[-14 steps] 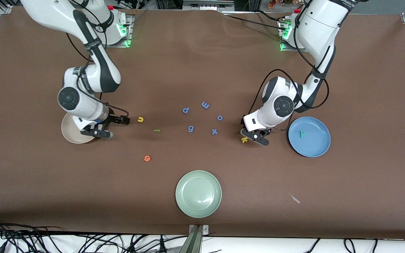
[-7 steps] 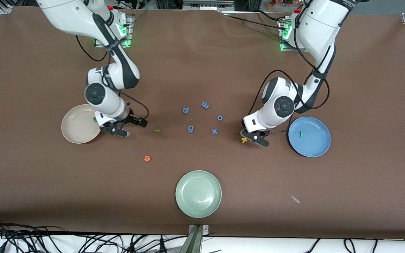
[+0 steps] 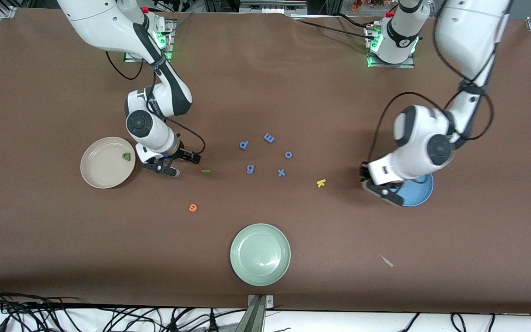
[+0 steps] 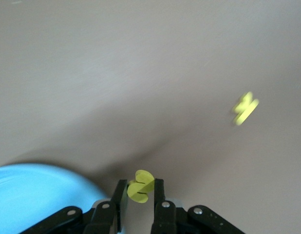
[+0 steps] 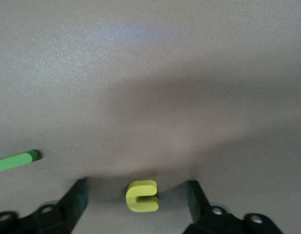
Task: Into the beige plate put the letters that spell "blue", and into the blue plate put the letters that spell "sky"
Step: 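Drop the u in the beige plate while the left gripper drops the s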
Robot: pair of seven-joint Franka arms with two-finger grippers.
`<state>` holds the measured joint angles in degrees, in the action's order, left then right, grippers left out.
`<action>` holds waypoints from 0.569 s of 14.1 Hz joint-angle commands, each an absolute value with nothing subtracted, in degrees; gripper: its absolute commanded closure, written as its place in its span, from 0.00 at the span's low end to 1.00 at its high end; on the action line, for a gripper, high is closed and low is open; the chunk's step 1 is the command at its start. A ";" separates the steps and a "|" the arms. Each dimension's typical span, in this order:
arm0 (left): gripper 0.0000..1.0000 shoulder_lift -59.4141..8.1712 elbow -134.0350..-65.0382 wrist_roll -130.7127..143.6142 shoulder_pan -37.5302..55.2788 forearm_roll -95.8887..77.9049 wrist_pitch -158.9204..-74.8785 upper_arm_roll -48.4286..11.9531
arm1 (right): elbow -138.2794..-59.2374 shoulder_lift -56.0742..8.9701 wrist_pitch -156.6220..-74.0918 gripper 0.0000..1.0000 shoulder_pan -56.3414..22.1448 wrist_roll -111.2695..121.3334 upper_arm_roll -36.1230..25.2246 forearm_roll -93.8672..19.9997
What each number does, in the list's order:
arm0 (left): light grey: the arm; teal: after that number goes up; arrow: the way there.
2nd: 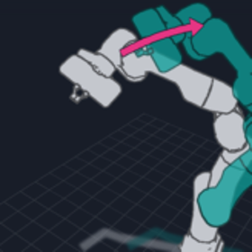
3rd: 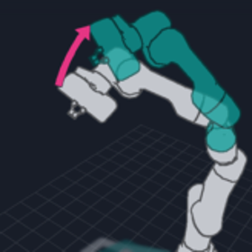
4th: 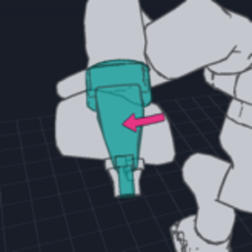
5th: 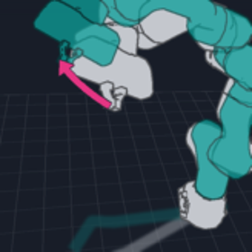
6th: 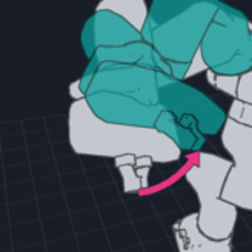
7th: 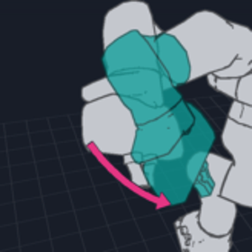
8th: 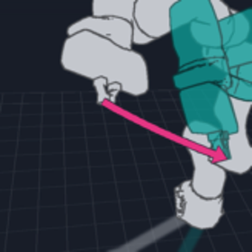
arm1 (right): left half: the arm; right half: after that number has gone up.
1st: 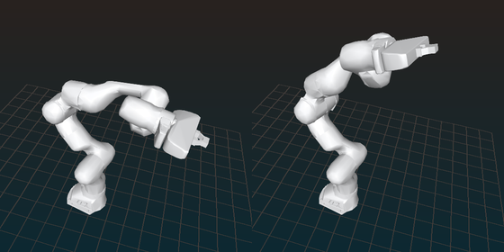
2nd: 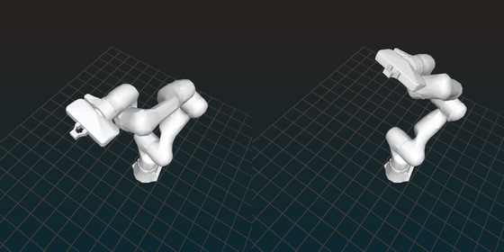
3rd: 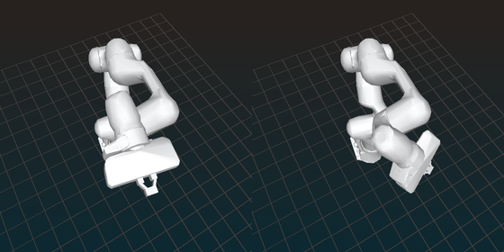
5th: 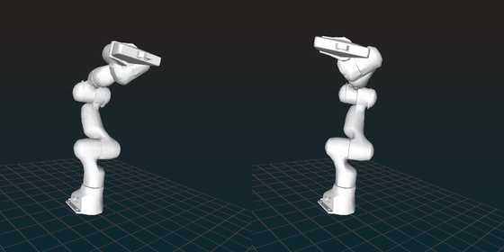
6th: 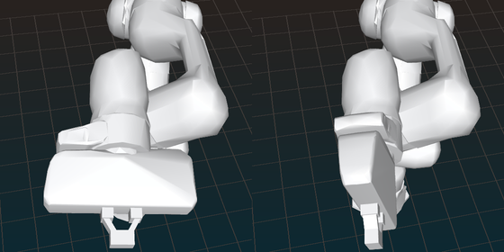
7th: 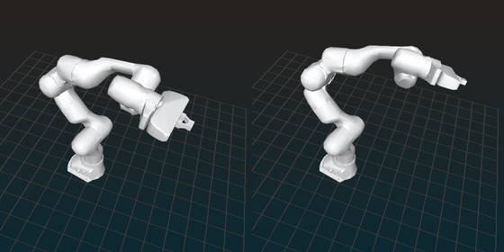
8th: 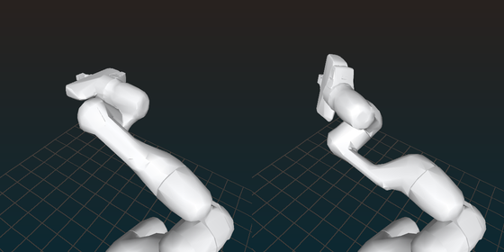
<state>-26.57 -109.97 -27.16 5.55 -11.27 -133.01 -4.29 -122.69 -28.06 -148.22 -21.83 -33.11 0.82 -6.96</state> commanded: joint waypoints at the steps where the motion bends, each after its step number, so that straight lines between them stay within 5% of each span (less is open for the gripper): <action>1: 0.99 -25.31 -113.73 -37.51 0.81 -11.25 -133.07 -4.75 | -124.19 -27.07 -149.33 0.44 -21.80 -32.70 0.88 -7.56; 3: 0.90 -26.27 -113.99 -39.72 -0.52 -11.16 -133.59 -4.57 | -124.71 -26.98 -149.24 0.70 -21.80 -33.05 0.88 -7.56; 4: 0.69 -26.63 -113.99 -39.73 -0.53 -10.38 -133.68 -4.05 | -124.89 -26.90 -149.24 0.77 -21.80 -33.22 0.97 -7.56; 5: 0.29 -26.72 -113.82 -39.47 -0.53 -9.85 -133.77 -4.04 | -124.89 -26.89 -149.15 0.80 -21.80 -33.22 0.97 -7.56; 6: 0.17 -26.63 -113.64 -38.85 -0.44 -9.93 -133.86 -4.04 | -124.89 -26.89 -149.06 0.86 -21.80 -33.14 0.88 -7.56; 8: 0.17 -26.54 -113.21 -37.71 0.35 -10.46 -133.86 -4.22 | -124.19 -26.28 -148.19 0.97 -21.80 -31.82 0.88 -7.56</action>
